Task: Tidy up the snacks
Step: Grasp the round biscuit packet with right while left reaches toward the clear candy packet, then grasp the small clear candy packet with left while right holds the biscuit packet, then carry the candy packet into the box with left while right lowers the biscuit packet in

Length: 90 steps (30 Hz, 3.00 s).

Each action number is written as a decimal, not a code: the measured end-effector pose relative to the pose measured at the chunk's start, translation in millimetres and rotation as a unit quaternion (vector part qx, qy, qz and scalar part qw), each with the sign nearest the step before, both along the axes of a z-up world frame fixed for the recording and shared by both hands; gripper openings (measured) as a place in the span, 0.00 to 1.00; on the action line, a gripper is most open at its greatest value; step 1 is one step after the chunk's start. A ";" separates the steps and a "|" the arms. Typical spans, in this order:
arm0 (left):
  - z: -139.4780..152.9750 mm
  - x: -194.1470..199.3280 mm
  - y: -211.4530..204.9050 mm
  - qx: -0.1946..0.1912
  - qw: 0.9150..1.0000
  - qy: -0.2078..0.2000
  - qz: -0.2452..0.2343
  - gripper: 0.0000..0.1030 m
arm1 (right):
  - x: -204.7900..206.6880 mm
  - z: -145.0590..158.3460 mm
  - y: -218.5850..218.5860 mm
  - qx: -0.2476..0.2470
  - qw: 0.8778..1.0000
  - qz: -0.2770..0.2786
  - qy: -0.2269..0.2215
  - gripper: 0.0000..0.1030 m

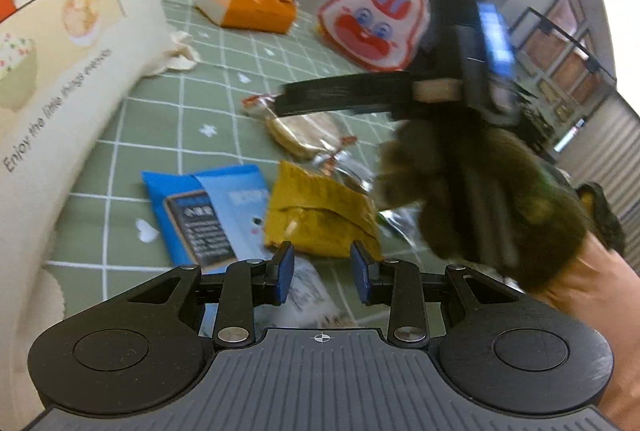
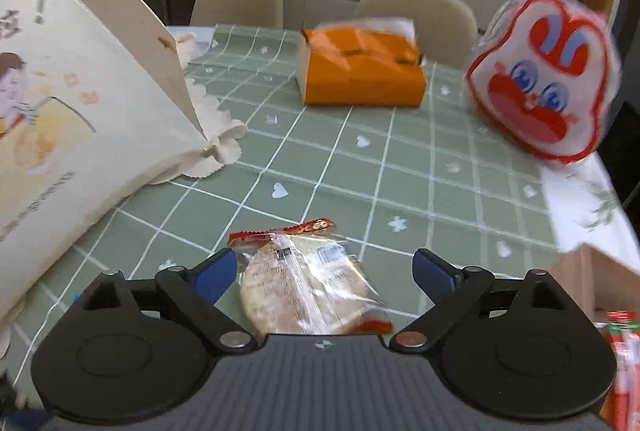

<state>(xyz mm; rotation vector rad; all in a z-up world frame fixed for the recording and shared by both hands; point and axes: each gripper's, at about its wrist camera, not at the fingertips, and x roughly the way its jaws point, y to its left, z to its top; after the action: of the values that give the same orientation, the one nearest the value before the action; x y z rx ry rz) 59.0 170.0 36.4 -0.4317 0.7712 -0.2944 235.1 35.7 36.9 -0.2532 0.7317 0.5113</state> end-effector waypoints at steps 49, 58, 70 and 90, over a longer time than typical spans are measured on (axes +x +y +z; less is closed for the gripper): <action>-4.4 128.5 -150.7 0.178 0.982 0.060 0.028 0.38 | -225.6 -44.3 -262.9 0.192 0.970 -0.129 -0.077 0.89; -9.4 115.0 -190.6 0.267 0.963 0.018 -0.043 0.47 | -213.8 -53.3 -284.4 0.259 0.954 -0.152 -0.025 0.89; -10.3 38.2 -191.7 0.249 0.961 0.003 -0.118 0.41 | -206.2 -58.9 -292.0 0.277 0.946 -0.170 0.001 0.89; -14.6 -39.8 -183.2 0.230 0.959 -0.052 -0.157 0.41 | -213.5 -53.2 -253.2 0.108 0.992 -0.061 0.009 1.00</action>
<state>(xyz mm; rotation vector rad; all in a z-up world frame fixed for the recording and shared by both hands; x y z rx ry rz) 19.2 -13.2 21.8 0.1484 0.7760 -0.4176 21.6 -217.5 -16.3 -0.0019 0.6992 0.4719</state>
